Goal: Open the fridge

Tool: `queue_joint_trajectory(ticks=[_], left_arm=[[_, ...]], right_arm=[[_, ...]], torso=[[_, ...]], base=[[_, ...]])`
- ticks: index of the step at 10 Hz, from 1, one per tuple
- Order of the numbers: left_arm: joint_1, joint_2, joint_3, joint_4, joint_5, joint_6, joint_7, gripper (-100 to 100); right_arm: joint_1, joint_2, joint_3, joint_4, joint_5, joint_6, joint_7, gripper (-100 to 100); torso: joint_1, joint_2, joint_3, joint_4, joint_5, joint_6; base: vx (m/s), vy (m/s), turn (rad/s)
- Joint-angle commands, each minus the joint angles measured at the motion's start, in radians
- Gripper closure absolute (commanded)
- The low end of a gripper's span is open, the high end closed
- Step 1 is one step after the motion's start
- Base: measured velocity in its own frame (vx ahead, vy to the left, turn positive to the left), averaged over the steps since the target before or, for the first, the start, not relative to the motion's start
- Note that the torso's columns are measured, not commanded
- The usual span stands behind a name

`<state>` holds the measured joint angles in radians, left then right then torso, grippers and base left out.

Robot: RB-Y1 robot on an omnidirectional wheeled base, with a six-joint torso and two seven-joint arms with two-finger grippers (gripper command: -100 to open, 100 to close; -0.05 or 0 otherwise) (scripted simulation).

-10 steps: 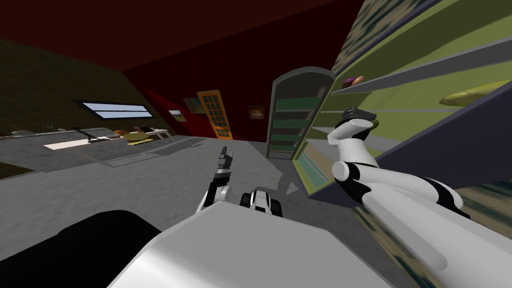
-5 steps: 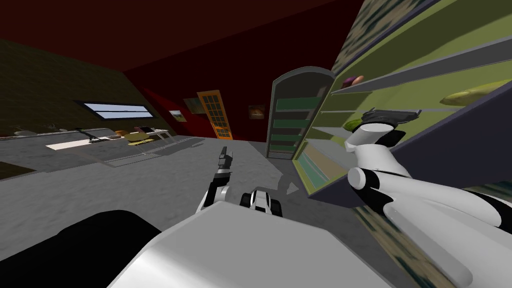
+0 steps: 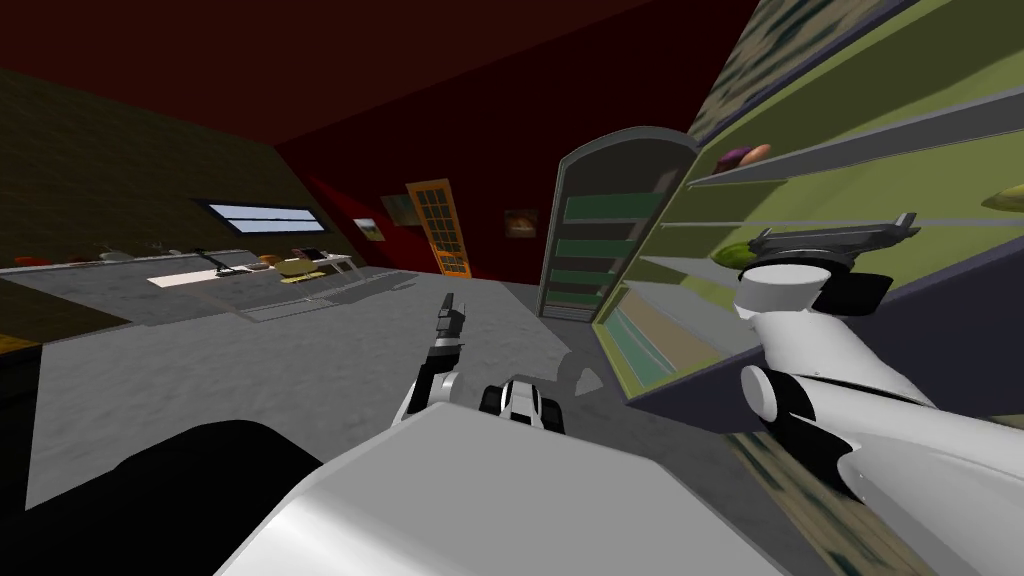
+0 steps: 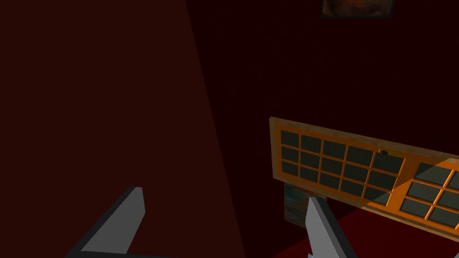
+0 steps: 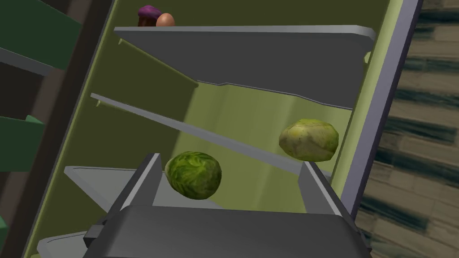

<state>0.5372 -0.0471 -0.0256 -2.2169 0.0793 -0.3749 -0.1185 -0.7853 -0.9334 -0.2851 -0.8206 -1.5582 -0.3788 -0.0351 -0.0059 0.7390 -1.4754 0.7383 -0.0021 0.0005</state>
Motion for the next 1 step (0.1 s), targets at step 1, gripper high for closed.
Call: queue_joint_trajectory(ticks=[1], left_arm=[[0.000, 0.000, 0.000, 0.000, 0.000, 0.000, 0.000, 0]], right_arm=[[0.022, -0.082, 0.021, 0.035, 0.075, -0.002, -0.044, -100]], torso=[[0.003, 0.000, 0.000, 0.000, 0.001, 0.000]], base=[[-0.004, -0.017, -0.003]])
